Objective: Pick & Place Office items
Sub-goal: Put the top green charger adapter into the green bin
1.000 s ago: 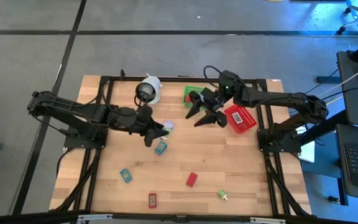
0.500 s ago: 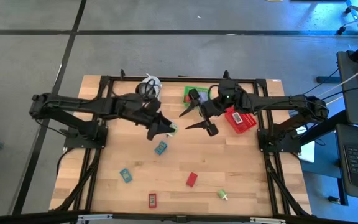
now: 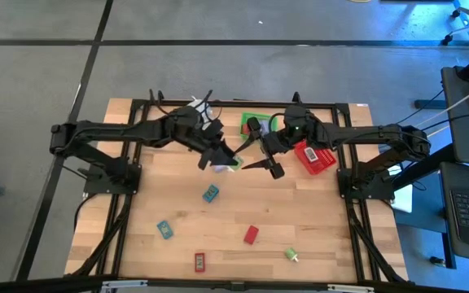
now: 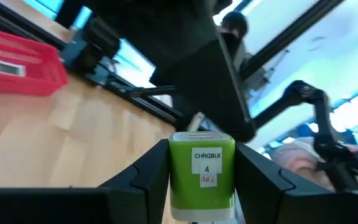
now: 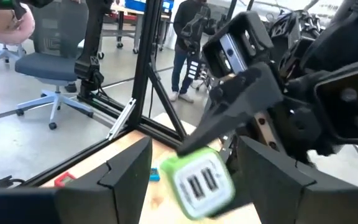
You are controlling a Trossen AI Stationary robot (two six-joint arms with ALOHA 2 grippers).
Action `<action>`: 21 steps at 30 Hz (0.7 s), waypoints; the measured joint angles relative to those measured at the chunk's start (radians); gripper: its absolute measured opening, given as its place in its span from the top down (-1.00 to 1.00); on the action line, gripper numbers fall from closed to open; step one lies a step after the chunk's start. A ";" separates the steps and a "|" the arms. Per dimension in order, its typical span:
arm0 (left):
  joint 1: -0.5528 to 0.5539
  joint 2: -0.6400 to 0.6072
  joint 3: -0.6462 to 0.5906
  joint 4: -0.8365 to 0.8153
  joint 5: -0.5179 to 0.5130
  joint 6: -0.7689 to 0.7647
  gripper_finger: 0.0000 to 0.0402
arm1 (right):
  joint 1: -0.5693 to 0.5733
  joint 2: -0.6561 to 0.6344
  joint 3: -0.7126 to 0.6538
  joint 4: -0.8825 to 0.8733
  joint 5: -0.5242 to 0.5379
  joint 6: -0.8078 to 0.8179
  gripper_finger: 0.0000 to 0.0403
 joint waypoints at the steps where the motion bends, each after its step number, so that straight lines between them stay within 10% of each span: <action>1: 0.005 0.008 0.000 0.013 0.021 -0.004 0.28 | 0.000 0.000 0.000 -0.005 0.000 0.000 -0.18; 21: 0.029 0.076 -0.001 0.162 0.088 -0.046 0.28 | 0.001 -0.001 0.000 -0.104 0.001 0.010 0.01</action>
